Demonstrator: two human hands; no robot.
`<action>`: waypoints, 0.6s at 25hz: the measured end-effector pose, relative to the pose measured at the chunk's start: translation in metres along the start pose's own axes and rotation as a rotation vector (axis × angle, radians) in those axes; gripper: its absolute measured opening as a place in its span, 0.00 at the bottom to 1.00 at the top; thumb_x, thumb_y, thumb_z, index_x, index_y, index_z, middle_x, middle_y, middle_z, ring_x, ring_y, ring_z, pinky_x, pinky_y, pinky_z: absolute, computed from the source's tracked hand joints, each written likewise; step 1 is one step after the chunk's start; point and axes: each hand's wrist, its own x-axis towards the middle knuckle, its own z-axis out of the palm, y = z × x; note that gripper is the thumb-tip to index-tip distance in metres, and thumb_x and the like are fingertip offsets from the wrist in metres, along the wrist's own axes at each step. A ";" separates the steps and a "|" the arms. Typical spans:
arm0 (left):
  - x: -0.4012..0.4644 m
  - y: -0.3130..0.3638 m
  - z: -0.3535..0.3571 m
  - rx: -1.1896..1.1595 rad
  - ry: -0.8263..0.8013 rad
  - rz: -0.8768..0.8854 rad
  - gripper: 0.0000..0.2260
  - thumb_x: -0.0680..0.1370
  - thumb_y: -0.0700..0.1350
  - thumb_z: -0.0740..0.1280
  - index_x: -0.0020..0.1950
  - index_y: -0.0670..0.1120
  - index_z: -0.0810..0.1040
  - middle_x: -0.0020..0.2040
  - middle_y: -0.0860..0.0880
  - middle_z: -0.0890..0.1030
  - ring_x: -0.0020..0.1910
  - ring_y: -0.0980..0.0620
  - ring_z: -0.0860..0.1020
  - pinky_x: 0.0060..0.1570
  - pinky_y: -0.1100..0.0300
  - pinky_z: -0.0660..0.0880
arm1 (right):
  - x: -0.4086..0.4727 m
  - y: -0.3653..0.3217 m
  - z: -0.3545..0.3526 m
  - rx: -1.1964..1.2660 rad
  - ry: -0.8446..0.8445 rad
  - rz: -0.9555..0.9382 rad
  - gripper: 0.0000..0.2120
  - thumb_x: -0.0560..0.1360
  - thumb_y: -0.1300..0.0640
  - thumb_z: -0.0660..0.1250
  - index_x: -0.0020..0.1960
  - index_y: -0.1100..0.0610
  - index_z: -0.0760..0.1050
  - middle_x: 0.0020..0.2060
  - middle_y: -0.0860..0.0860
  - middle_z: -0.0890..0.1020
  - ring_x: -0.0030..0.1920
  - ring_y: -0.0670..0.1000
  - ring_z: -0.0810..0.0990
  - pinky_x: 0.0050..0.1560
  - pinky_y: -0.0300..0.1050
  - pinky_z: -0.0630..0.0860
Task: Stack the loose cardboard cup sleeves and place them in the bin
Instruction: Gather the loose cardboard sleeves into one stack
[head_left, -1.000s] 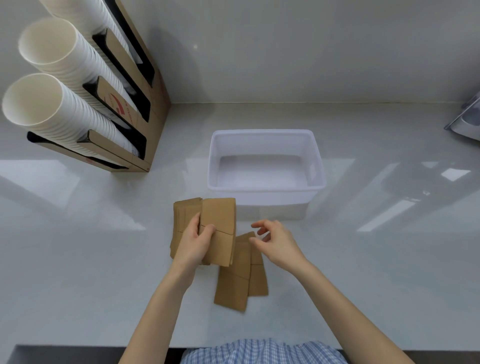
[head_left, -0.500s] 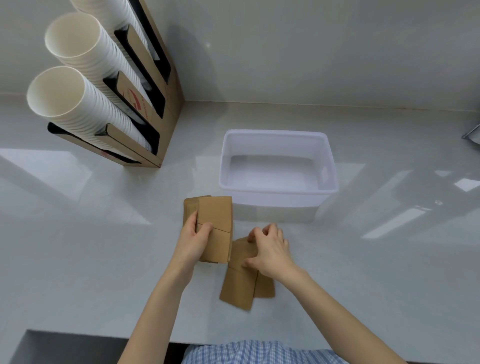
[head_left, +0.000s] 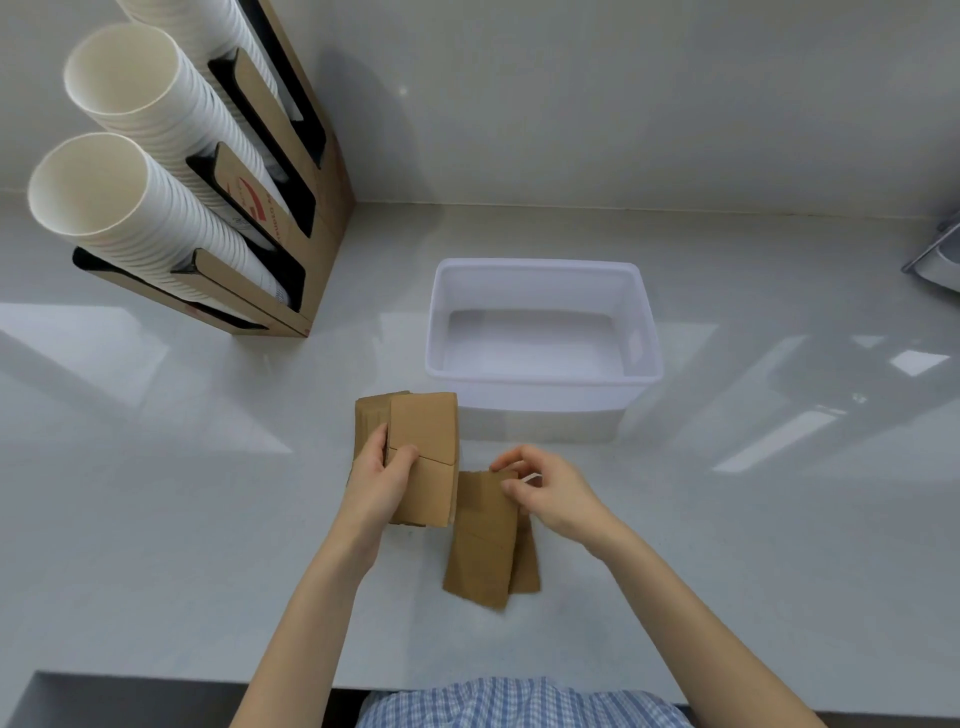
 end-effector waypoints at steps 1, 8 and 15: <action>0.000 -0.001 0.000 0.001 -0.003 -0.005 0.16 0.77 0.42 0.56 0.65 0.50 0.67 0.56 0.50 0.76 0.49 0.53 0.75 0.38 0.61 0.71 | -0.001 0.000 -0.006 0.065 0.006 0.014 0.08 0.74 0.61 0.61 0.48 0.50 0.75 0.48 0.53 0.78 0.44 0.50 0.76 0.48 0.47 0.77; -0.003 -0.001 0.010 0.034 -0.079 0.006 0.14 0.77 0.43 0.56 0.61 0.52 0.70 0.53 0.53 0.77 0.50 0.54 0.75 0.46 0.60 0.71 | -0.009 -0.010 -0.046 0.465 0.057 0.002 0.07 0.76 0.62 0.61 0.49 0.53 0.76 0.43 0.48 0.78 0.43 0.45 0.77 0.41 0.35 0.79; -0.012 0.003 0.027 0.036 -0.180 -0.031 0.12 0.78 0.42 0.54 0.48 0.60 0.71 0.48 0.58 0.77 0.47 0.59 0.74 0.42 0.62 0.71 | 0.002 -0.023 -0.030 0.381 0.184 -0.040 0.08 0.73 0.63 0.65 0.51 0.55 0.76 0.41 0.50 0.77 0.41 0.46 0.78 0.38 0.34 0.79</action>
